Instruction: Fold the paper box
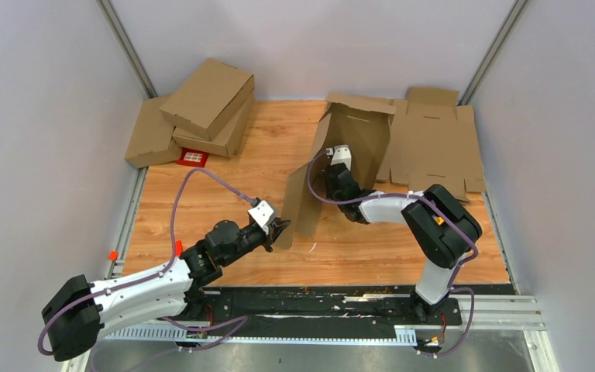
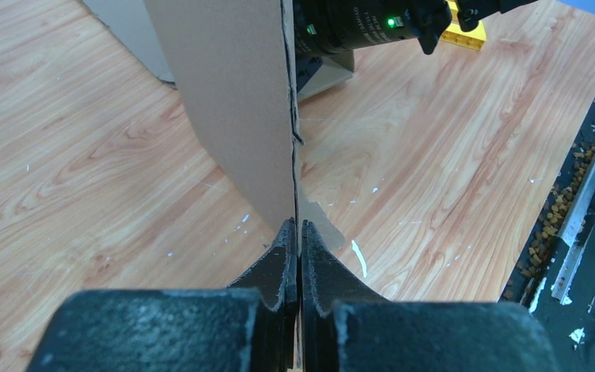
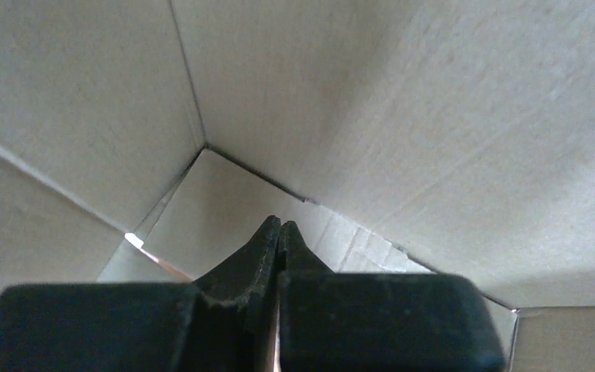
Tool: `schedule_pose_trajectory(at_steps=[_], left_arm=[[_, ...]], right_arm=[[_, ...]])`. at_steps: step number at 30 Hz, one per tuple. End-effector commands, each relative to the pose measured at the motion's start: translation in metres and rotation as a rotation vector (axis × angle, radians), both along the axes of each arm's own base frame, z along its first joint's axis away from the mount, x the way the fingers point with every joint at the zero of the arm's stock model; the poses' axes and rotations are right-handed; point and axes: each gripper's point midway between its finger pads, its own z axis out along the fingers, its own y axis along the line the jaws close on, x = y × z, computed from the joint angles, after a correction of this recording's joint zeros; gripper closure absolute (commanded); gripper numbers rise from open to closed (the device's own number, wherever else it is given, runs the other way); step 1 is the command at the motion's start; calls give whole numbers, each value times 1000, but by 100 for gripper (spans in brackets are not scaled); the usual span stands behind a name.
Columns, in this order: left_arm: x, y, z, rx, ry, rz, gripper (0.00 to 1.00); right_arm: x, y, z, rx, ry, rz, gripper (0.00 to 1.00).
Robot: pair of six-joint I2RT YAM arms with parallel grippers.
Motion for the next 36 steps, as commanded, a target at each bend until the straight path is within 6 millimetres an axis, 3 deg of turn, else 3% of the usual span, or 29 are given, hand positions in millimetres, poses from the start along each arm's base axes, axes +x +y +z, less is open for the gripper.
schedule_pose_trajectory(at_steps=[1, 9, 18, 24, 28, 33, 36], left_arm=[[0, -4, 13, -31, -17, -6, 100], [0, -3, 13, -33, -18, -6, 100], [0, -3, 14, -34, -20, -6, 100], [1, -3, 14, -30, -22, -1, 100], [1, -2, 15, -32, -24, -1, 100], [0, -2, 15, -33, -24, -3, 100], [0, -2, 16, -35, -26, -1, 100]], right_arm=[[15, -3, 4, -22, -18, -60, 100], [2, -11, -35, -40, 145, -116, 100], [4, -14, 18, -19, 13, -67, 100], [1, -26, 28, -53, -17, -89, 100], [3, -30, 12, -113, 24, -109, 100], [-3, -54, -18, -244, 108, -207, 100], [-10, -52, -32, -238, 158, -194, 100]])
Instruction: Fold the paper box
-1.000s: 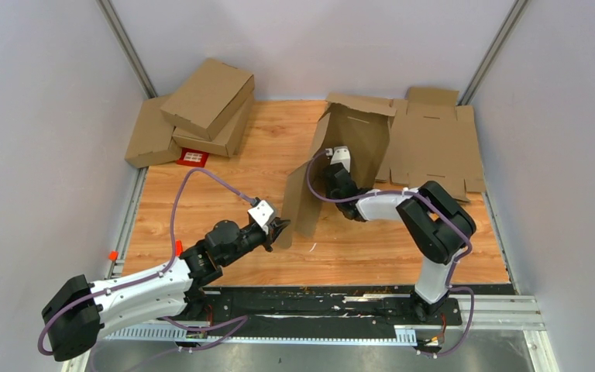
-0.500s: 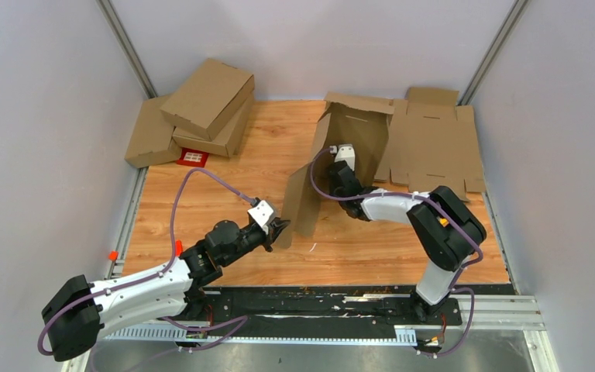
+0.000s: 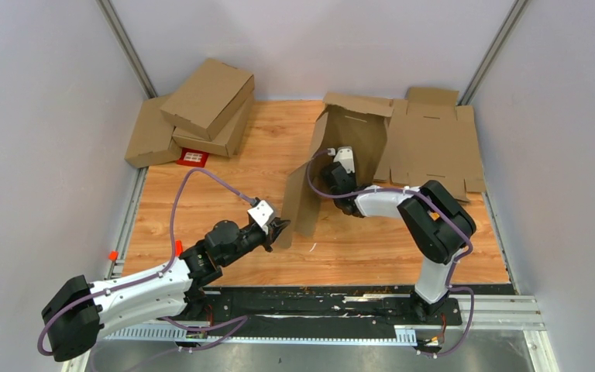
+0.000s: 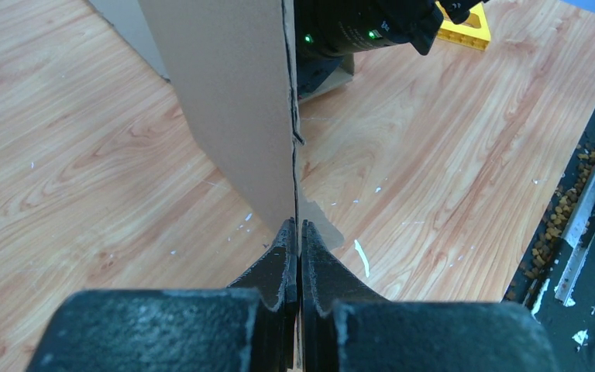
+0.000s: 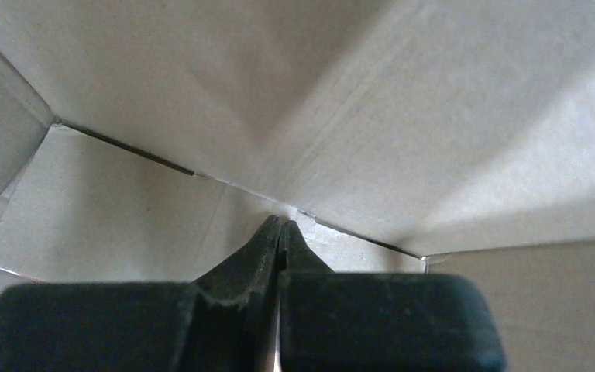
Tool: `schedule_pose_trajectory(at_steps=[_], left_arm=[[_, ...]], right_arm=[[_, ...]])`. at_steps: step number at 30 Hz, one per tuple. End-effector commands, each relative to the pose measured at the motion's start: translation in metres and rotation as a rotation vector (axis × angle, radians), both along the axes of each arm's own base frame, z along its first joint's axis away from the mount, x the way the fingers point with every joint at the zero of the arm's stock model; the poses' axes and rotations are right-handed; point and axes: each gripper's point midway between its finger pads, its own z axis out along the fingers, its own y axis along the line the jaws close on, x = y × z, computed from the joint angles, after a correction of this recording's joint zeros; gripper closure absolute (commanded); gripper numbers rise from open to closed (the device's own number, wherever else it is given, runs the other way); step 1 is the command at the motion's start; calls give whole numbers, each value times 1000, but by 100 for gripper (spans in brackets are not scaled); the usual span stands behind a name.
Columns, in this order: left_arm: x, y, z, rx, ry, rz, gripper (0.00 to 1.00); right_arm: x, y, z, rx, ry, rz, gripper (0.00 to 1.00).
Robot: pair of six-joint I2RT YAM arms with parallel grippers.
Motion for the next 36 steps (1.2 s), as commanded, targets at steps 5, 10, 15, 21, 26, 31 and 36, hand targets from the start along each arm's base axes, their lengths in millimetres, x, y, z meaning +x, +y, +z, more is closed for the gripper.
schedule_pose_trajectory(at_steps=[5, 10, 15, 21, 26, 31, 36], left_arm=[[-2, -4, 15, -36, -23, -16, 100], [-2, -4, 15, -37, -22, -17, 100], [-1, -3, 16, -38, -25, -14, 100], [-1, -3, 17, -38, -26, -12, 100], [-1, -2, 18, -40, -30, -9, 100], [-1, 3, 25, -71, -27, 17, 100], [-11, 7, 43, -182, 104, 38, 100]], right_arm=[[-1, -3, 0, -20, 33, -24, 100], [5, 2, 39, 28, -70, 28, 100], [8, -1, 34, -12, -53, 17, 100], [4, 4, 9, -45, 67, 16, 100], [-5, 37, 51, 72, 13, 216, 100], [-33, 51, 115, 149, -57, 373, 91], [-65, 29, 160, 200, -130, 407, 75]])
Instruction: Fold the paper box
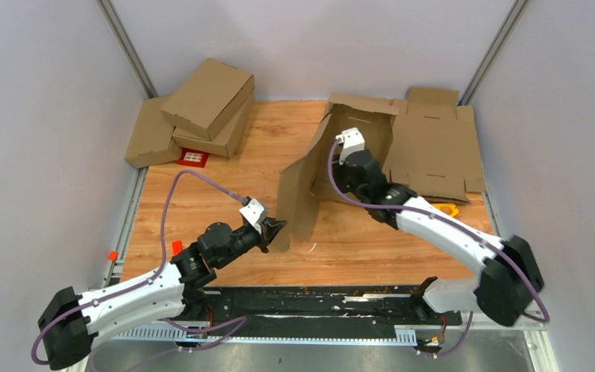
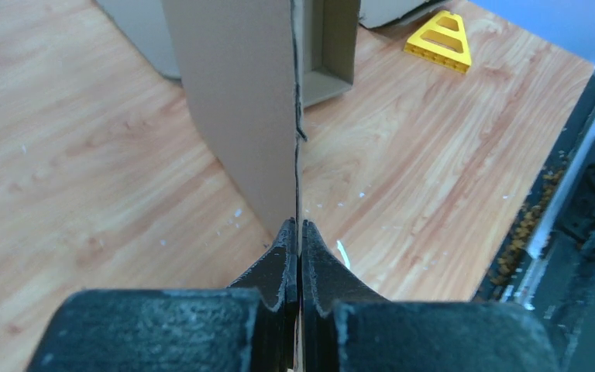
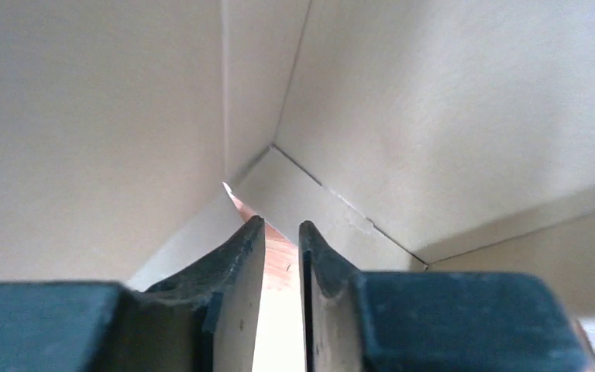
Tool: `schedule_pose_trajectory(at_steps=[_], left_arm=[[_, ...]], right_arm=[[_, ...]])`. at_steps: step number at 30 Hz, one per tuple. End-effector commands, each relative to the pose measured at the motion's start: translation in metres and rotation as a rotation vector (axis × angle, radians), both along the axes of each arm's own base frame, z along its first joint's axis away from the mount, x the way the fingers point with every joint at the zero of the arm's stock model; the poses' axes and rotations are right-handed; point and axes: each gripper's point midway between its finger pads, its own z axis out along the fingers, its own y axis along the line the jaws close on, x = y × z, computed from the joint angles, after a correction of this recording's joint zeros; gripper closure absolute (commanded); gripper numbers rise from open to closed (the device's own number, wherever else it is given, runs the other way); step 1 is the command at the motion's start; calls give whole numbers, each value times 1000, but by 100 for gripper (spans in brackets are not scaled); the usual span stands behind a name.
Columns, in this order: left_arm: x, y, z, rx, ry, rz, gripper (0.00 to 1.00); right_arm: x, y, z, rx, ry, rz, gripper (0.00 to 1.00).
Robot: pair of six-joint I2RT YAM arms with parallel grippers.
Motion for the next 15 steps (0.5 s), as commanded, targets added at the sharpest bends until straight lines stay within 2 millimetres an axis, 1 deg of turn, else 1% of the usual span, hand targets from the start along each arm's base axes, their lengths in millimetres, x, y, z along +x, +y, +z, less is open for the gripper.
schedule_pose_trajectory(at_steps=[1, 4, 5, 6, 8, 9, 11, 13, 15], left_arm=[[-9, 1, 37, -144, 111, 19, 100], [-15, 18, 50, -148, 214, 83, 100], [-16, 26, 54, -142, 246, 118, 100], [-19, 36, 54, -112, 282, 150, 100], [-23, 50, 67, -95, 320, 196, 100], [-25, 57, 70, -77, 338, 215, 100], [-28, 65, 76, -33, 363, 237, 100], [-29, 69, 77, 24, 394, 259, 100], [-31, 70, 81, 82, 429, 267, 100]], right_arm=[[-32, -19, 30, 20, -36, 61, 72], [-49, -37, 52, 74, -85, 38, 59], [-54, -43, 59, 100, -107, 26, 56], [-58, -48, 66, 122, -131, 16, 55], [-65, -59, 79, 161, -170, -17, 51], [-67, -66, 84, 175, -184, -41, 48], [-71, -80, 90, 189, -197, -100, 40], [-74, -90, 92, 190, -197, -137, 34], [-78, -93, 89, 181, -174, -142, 32]])
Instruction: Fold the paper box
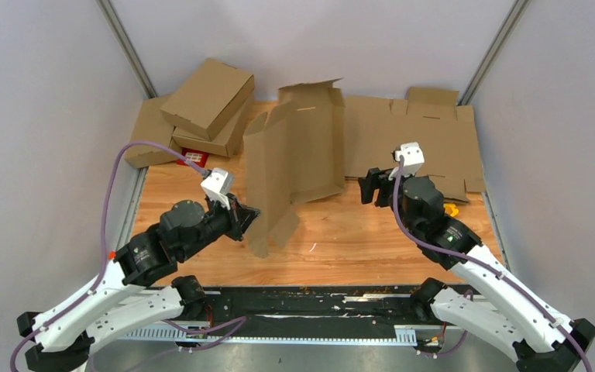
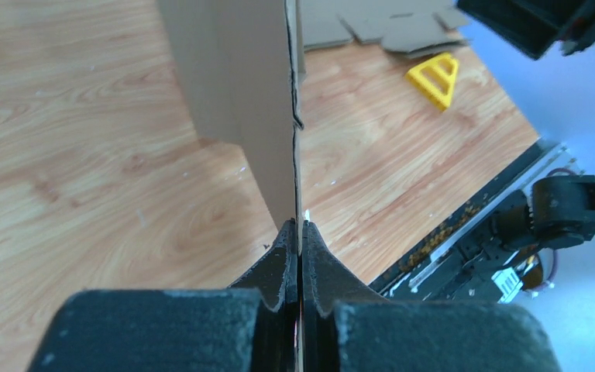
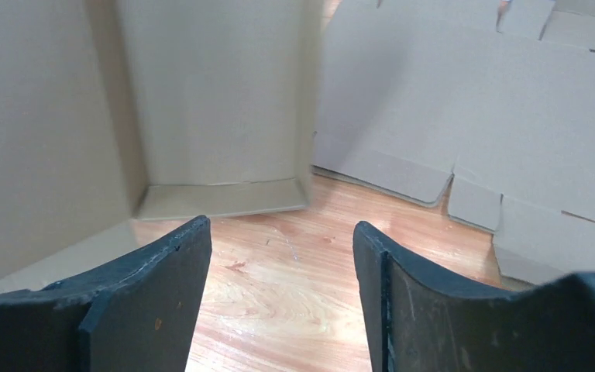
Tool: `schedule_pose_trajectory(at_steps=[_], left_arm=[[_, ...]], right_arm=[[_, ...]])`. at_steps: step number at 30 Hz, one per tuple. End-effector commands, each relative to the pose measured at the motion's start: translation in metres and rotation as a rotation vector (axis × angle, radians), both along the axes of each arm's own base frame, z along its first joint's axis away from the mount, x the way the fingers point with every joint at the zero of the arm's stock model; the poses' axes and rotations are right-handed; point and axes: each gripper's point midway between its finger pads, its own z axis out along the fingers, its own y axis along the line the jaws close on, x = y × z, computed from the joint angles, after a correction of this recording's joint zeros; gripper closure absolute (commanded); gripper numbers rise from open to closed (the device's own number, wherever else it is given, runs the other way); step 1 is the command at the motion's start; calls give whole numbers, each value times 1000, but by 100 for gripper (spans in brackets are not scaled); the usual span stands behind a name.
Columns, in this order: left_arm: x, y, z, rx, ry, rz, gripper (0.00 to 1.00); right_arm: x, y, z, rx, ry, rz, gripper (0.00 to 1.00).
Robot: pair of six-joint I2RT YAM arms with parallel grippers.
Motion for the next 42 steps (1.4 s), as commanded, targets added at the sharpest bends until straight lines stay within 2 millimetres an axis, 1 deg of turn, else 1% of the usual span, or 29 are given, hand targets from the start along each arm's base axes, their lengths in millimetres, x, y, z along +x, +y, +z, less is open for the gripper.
schedule_pose_trajectory(at_steps=[1, 2, 4, 5, 7, 9, 12, 15, 18, 19, 20, 23, 25, 27, 29, 31, 33, 36, 40, 42], left_arm=[[-6, 16, -12, 174, 154, 46, 100], [-8, 14, -9, 188, 171, 36, 100], [-8, 11, 6, 182, 176, 24, 100], [-9, 9, 16, 168, 169, 20, 100], [-9, 11, 28, 155, 163, 23, 100], [-9, 16, 31, 174, 169, 43, 100], [-6, 23, 27, 222, 191, 77, 100], [-2, 18, 26, 260, 195, 67, 100], [-1, 2, 20, 323, 226, -24, 100], [-1, -3, 16, 356, 247, -60, 100], [2, -7, 8, 418, 271, -78, 100], [16, -3, -2, 578, 292, -60, 100], [26, -2, -3, 651, 294, -38, 100], [33, -7, -2, 692, 292, -52, 100], [37, -15, -3, 731, 280, -102, 100], [39, -21, -8, 783, 274, -162, 100], [43, -24, -9, 835, 262, -207, 100], [44, -34, -1, 839, 253, -262, 96], [43, -50, 20, 779, 215, -330, 86], [51, -50, 29, 786, 185, -300, 80]], right_arm=[[-6, -17, -9, -8, 61, -72, 31], [-8, -17, -13, -16, 82, -66, 29], [-11, -17, -21, -25, 120, -66, 22], [-11, -16, -25, -29, 139, -67, 20], [-13, -13, -35, -38, 179, -56, 16], [-12, -5, -42, -34, 216, -32, 15], [-11, 10, -51, -2, 259, 5, 14], [-11, 18, -55, 55, 281, 5, 13], [-10, 12, -53, 95, 273, -42, 10], [-10, 9, -52, 99, 266, -57, 10], [-10, 6, -51, 101, 261, -70, 10], [-10, -5, -48, 92, 245, -114, 9], [-11, -9, -46, 85, 240, -127, 9], [-12, -11, -46, 83, 238, -132, 9], [-13, -13, -47, 81, 239, -134, 9], [-15, -18, -50, 79, 237, -155, 10], [-16, -24, -52, 75, 225, -176, 10], [-17, -34, -53, 55, 208, -210, 10], [-18, -44, -50, 28, 191, -236, 10], [-19, -47, -47, 22, 179, -241, 10]])
